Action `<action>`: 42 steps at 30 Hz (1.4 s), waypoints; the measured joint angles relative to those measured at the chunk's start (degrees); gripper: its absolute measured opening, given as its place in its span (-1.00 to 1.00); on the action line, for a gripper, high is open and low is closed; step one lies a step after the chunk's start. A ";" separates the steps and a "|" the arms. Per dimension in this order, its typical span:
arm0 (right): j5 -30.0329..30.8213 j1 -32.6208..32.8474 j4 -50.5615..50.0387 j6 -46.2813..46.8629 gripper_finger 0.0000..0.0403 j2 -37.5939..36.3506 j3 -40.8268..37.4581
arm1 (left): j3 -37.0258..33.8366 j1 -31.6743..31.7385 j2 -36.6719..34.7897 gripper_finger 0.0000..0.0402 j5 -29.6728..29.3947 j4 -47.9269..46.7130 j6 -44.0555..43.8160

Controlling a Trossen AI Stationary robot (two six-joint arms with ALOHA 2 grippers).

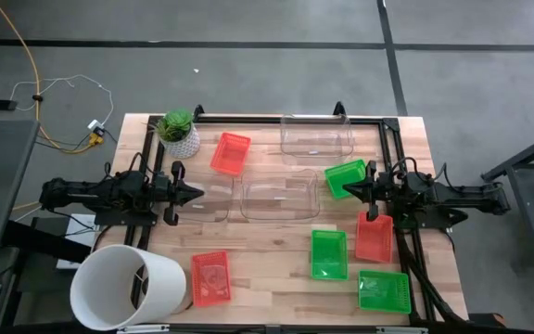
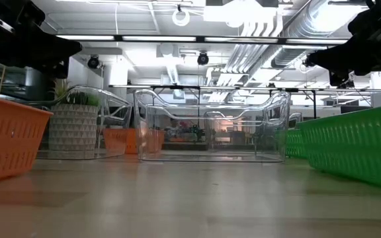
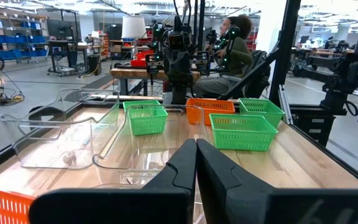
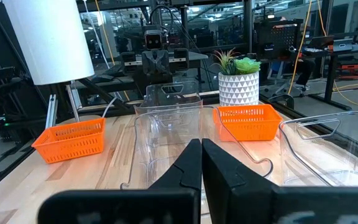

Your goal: Stack baskets by color

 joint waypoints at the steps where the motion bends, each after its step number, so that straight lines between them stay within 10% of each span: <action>1: 0.00 -0.02 0.00 -0.02 -1.00 0.00 0.00 | 0.00 0.00 -0.01 -1.00 0.01 0.01 0.00; 25: 0.00 0.00 0.00 -0.02 -1.00 0.00 -0.02 | 0.02 0.00 2.12 -0.98 -8.09 11.76 -3.82; 42: 0.00 -0.02 0.02 -0.02 -1.00 -0.02 -0.02 | 23.25 0.53 35.98 -0.23 -27.03 -1.62 -5.01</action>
